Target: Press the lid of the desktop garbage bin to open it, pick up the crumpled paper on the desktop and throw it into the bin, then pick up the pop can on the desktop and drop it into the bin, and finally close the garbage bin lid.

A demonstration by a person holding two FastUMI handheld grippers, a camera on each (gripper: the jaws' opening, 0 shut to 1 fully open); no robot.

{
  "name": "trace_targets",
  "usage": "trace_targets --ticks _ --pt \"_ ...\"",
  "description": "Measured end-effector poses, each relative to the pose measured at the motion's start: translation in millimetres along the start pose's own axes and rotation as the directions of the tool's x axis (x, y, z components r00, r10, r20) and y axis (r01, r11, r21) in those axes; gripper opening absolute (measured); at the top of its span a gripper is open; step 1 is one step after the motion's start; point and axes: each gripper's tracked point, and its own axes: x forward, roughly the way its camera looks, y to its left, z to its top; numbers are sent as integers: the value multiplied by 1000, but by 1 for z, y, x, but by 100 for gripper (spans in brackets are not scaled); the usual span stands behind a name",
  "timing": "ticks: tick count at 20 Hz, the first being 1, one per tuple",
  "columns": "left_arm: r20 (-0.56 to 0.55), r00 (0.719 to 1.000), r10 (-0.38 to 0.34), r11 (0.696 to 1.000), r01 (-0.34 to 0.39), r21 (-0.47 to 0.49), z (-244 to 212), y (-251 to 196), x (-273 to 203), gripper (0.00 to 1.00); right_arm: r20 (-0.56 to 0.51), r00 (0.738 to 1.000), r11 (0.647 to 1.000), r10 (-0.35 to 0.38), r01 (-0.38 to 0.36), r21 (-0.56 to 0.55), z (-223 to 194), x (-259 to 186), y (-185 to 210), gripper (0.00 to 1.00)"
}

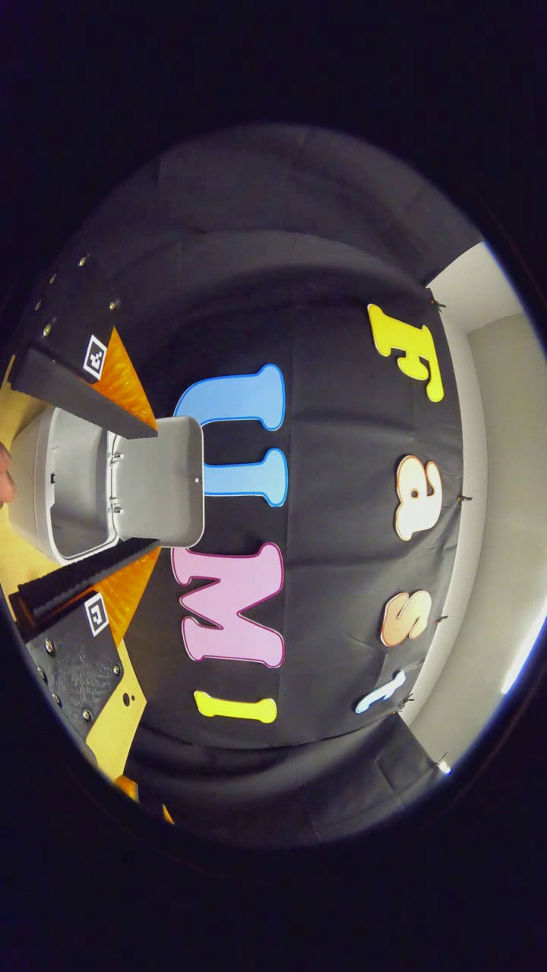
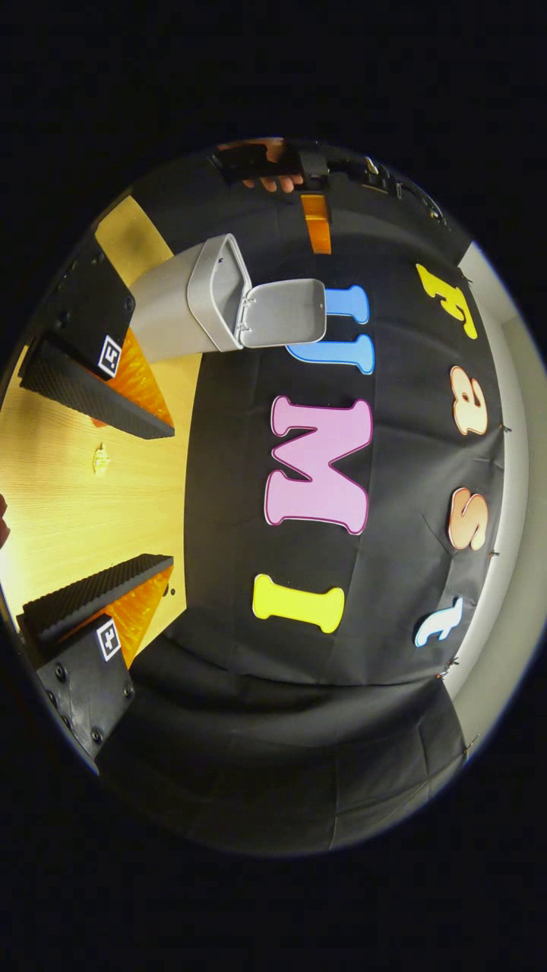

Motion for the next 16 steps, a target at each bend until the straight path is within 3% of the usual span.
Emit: trace_targets --ticks 4,8,12,16 --pt "8 1000 1 1000 -1 -16 9 -3 -22 86 -36 997 997 68 -69 -22 -9 26 7 98" --pt "16 1000 6 999 -5 -50 15 -12 -49 87 -143 979 989 147 -147 6 -39 70 13 99" --pt "13 997 73 997 -72 -24 24 -12 -77 87 -277 926 962 255 -272 -25 -92 118 30 99" --pt "10 989 145 989 -144 -21 34 -20 -95 87 -437 840 928 322 -372 -32 -170 162 42 99"
